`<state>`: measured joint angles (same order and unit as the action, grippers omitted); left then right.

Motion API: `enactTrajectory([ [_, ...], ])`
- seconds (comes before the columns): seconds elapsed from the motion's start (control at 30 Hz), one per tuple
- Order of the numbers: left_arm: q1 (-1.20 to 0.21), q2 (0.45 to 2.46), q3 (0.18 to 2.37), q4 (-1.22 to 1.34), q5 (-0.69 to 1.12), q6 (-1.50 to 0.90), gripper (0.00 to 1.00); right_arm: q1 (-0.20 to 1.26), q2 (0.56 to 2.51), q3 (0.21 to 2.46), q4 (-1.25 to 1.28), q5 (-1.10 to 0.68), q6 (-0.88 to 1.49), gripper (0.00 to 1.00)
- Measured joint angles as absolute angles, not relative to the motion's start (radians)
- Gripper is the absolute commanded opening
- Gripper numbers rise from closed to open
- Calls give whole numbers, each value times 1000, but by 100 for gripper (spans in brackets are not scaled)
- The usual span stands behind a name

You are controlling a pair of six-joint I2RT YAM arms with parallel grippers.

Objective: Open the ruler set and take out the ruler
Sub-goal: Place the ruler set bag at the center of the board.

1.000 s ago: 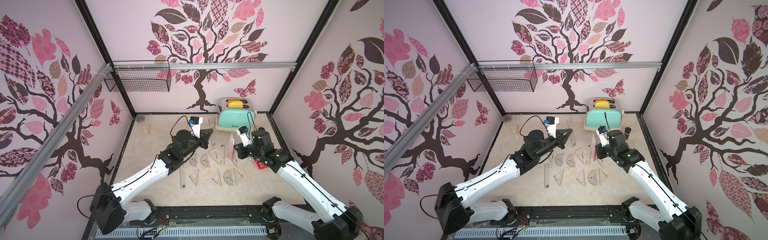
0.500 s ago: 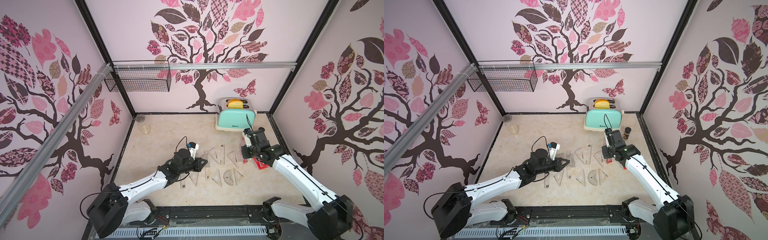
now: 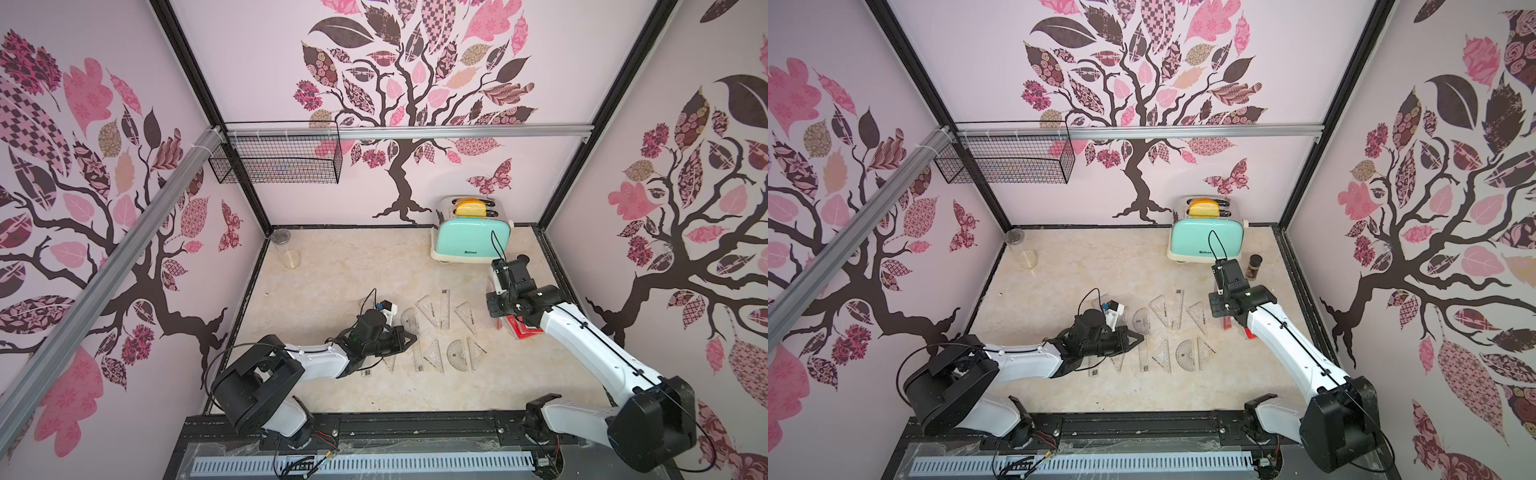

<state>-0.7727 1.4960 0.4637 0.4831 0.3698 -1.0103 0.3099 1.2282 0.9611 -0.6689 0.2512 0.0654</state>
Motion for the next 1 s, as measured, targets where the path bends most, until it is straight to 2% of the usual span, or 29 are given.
enactTrajectory([
  [0.3,-785,1536,410,519,369,-1062,0,299,1242,955,-677,290,68,0],
  [0.4,-797,1559,410,536,369,-1077,0,298,1271,955,-678,290,71,12],
  [0.47,-807,1576,410,551,370,-1087,0,298,1292,955,-679,290,75,29],
  [0.53,-815,1594,410,565,371,-1098,0,298,1305,955,-680,287,81,37],
  [0.77,-821,1624,389,595,368,-1118,0,298,1308,955,-685,282,82,49],
  [1.0,-821,1635,389,603,368,-1122,0,298,1298,955,-684,261,82,50],
])
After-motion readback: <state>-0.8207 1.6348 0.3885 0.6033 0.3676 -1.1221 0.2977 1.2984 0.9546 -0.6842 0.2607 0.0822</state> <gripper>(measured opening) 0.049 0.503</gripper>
